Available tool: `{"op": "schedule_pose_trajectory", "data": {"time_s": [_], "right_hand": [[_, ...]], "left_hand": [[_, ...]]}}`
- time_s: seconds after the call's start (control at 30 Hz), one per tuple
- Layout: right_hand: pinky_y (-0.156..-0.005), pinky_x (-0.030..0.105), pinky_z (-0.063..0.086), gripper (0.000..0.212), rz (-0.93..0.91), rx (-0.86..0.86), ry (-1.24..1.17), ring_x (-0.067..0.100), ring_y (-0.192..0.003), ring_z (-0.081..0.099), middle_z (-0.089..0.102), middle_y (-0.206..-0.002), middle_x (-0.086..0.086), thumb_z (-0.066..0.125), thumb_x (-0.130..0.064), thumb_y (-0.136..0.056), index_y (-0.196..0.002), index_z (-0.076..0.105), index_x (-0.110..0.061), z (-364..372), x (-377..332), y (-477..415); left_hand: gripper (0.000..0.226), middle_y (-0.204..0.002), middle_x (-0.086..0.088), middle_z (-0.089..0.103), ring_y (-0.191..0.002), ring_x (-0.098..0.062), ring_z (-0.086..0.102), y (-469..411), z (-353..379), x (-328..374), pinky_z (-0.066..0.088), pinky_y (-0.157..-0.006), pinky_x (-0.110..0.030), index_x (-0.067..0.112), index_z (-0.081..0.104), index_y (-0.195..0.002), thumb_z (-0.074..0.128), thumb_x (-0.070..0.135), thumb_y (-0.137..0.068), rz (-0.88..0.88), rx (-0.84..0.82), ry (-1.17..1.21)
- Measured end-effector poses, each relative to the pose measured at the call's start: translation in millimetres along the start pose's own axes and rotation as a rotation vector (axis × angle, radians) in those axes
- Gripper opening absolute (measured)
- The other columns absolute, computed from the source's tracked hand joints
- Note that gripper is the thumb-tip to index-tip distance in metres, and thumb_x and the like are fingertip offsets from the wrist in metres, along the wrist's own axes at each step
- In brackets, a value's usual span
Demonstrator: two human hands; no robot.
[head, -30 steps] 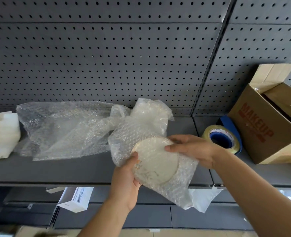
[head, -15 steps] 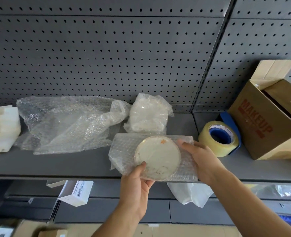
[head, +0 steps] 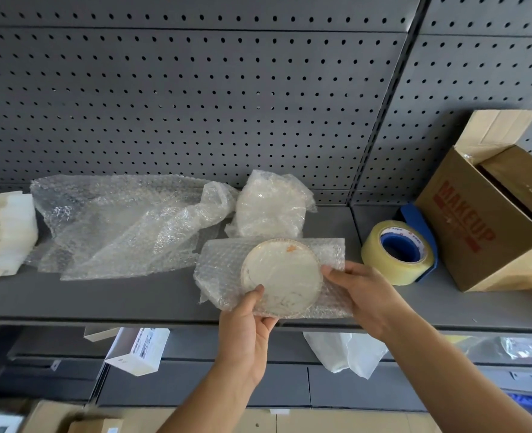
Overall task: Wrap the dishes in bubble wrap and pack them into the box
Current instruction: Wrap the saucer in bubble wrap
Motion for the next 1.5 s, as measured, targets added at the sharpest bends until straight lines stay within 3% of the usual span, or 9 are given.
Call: {"op": "schedule_pose_trajectory", "data": {"time_s": [0.13,0.2,0.33,0.63,0.83,1.0,1.2,1.37,1.5], "right_hand": [[-0.072,0.036,0.055,0.015,-0.160,0.254,0.353,0.024,-0.074,0.064,0.070,-0.082,0.010,0.073,-0.027,-0.092,-0.098,0.070,-0.013,-20.8,-10.4,-0.3],[-0.075,0.036,0.055,0.011,-0.205,0.309,0.314,0.018,-0.071,0.060,0.068,-0.078,0.006,0.074,-0.024,-0.091,-0.096,0.070,-0.015,-30.3,-13.0,3.2],[-0.079,0.038,0.055,0.010,-0.163,0.231,0.242,0.020,-0.070,0.058,0.067,-0.074,0.007,0.070,-0.020,-0.094,-0.095,0.075,-0.011,-35.4,-5.2,7.8],[-0.092,0.046,0.058,0.010,-0.198,0.179,0.193,0.031,-0.087,0.067,0.075,-0.094,0.015,0.067,-0.011,-0.095,-0.100,0.076,-0.011,-39.2,-9.0,11.1],[-0.082,0.039,0.055,0.018,-0.038,0.081,0.032,0.028,-0.087,0.075,0.078,-0.099,0.014,0.056,-0.009,-0.100,-0.108,0.071,-0.004,-29.8,2.3,11.5],[-0.096,0.044,0.054,0.023,0.000,0.007,0.036,0.028,-0.098,0.075,0.077,-0.106,0.014,0.051,-0.009,-0.103,-0.112,0.072,-0.003,-23.1,7.4,14.6],[-0.090,0.034,0.060,0.026,0.001,-0.099,0.038,0.028,-0.105,0.073,0.075,-0.112,0.015,0.049,-0.005,-0.103,-0.114,0.072,-0.001,-8.2,4.4,19.3],[-0.110,0.048,0.045,0.025,-0.012,-0.146,0.104,0.030,-0.111,0.070,0.074,-0.115,0.016,0.052,-0.007,-0.102,-0.111,0.076,-0.004,-0.2,5.4,16.3],[-0.109,0.050,0.045,0.024,-0.003,-0.142,0.115,0.031,-0.109,0.071,0.075,-0.113,0.016,0.053,-0.005,-0.102,-0.111,0.075,-0.002,2.7,8.2,13.3]], "left_hand": [[0.042,-0.119,-0.007,0.075,-0.105,-0.019,0.074,-0.9,-2.3,-1.9,0.060,-0.083,-0.038,0.010,0.059,-0.136,0.060,-0.002,-0.095,0.005,0.009,-0.026],[0.042,-0.118,-0.006,0.076,-0.104,-0.018,0.074,-1.1,-3.4,-2.4,0.057,-0.086,-0.040,0.010,0.059,-0.135,0.060,-0.002,-0.095,0.007,0.014,-0.031],[0.041,-0.117,-0.005,0.076,-0.103,-0.018,0.074,-0.4,-4.1,-3.8,0.057,-0.087,-0.040,0.012,0.060,-0.133,0.061,-0.001,-0.094,0.004,0.016,-0.031],[0.038,-0.119,-0.004,0.075,-0.112,-0.021,0.070,-1.6,-4.4,-5.2,0.055,-0.091,-0.042,0.016,0.062,-0.130,0.062,0.000,-0.095,0.005,0.031,-0.059],[0.043,-0.119,-0.002,0.075,-0.112,-0.019,0.070,-2.3,-5.4,-5.0,0.055,-0.091,-0.041,0.015,0.060,-0.134,0.064,0.002,-0.094,0.021,0.042,-0.091],[0.042,-0.120,-0.002,0.075,-0.115,-0.021,0.069,-2.3,-5.3,-5.6,0.055,-0.091,-0.041,0.016,0.061,-0.134,0.064,0.002,-0.094,0.011,0.041,-0.091],[0.041,-0.116,-0.003,0.076,-0.104,-0.016,0.074,-1.9,-4.0,-7.5,0.056,-0.084,-0.038,0.015,0.061,-0.133,0.062,0.000,-0.094,0.007,0.035,-0.081],[0.036,-0.116,-0.005,0.076,-0.106,-0.018,0.072,-1.1,-2.0,-10.2,0.056,-0.084,-0.038,0.016,0.064,-0.124,0.059,-0.004,-0.095,0.003,0.040,-0.080],[0.038,-0.116,-0.004,0.076,-0.108,-0.019,0.072,-1.0,-0.5,-9.3,0.056,-0.086,-0.038,0.016,0.064,-0.124,0.058,-0.007,-0.095,0.013,0.030,-0.098]]}}
Point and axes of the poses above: each hand's wrist, its own y-axis away from the middle knuckle, its own z-axis out of the palm, x = y × z, the point moved 8 cm from there along -y, towards the middle knuckle
